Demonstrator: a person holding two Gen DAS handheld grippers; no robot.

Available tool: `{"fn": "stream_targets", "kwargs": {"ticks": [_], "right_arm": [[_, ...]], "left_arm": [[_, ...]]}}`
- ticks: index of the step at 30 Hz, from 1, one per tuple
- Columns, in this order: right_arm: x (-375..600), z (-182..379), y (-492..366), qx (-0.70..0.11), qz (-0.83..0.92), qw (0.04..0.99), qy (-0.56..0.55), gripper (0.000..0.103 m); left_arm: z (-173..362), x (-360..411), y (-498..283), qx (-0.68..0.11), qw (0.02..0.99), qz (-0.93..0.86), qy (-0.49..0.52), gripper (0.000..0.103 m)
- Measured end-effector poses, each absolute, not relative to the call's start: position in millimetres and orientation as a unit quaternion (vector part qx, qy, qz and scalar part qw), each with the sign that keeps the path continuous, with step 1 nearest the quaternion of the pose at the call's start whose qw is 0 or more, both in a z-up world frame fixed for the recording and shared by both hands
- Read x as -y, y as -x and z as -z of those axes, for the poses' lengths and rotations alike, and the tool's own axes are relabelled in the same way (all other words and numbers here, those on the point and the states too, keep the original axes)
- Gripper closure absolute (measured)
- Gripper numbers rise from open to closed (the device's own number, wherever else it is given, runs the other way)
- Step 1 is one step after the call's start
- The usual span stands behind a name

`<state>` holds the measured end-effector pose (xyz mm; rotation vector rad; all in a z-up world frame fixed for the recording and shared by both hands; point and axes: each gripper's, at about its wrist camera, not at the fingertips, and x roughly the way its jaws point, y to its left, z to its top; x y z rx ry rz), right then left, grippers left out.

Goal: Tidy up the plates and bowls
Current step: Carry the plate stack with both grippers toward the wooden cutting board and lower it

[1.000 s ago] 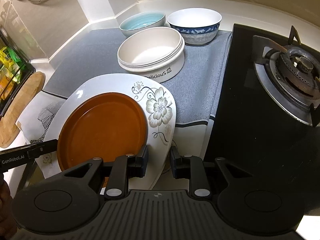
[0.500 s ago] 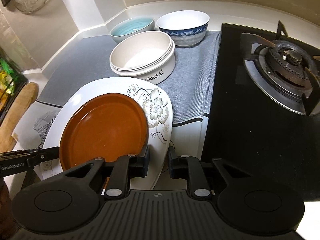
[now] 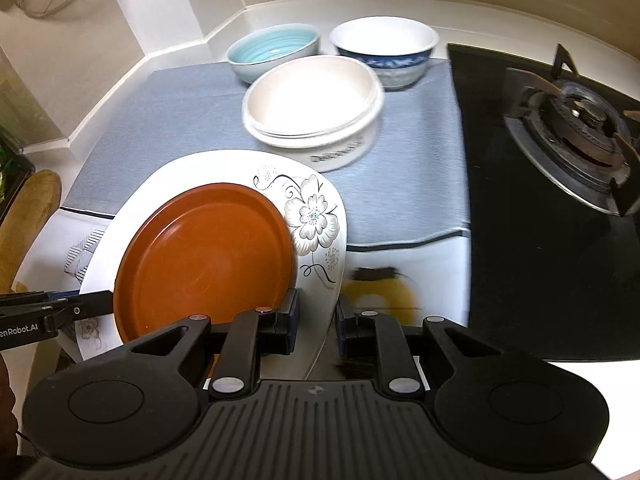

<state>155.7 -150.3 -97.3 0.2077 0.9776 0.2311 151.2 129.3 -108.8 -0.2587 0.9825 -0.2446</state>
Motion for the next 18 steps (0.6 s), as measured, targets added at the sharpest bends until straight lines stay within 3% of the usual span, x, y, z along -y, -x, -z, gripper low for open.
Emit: {"fn": "stream_targets", "kwargs": {"ticks": [18], "right_arm": [[8, 83, -232, -0.461, -0.148, 0.872, -0.077, 0.083]], "left_arm": [[106, -258, -199, -0.418, 0.891, -0.012, 0.179, 0.079]]}}
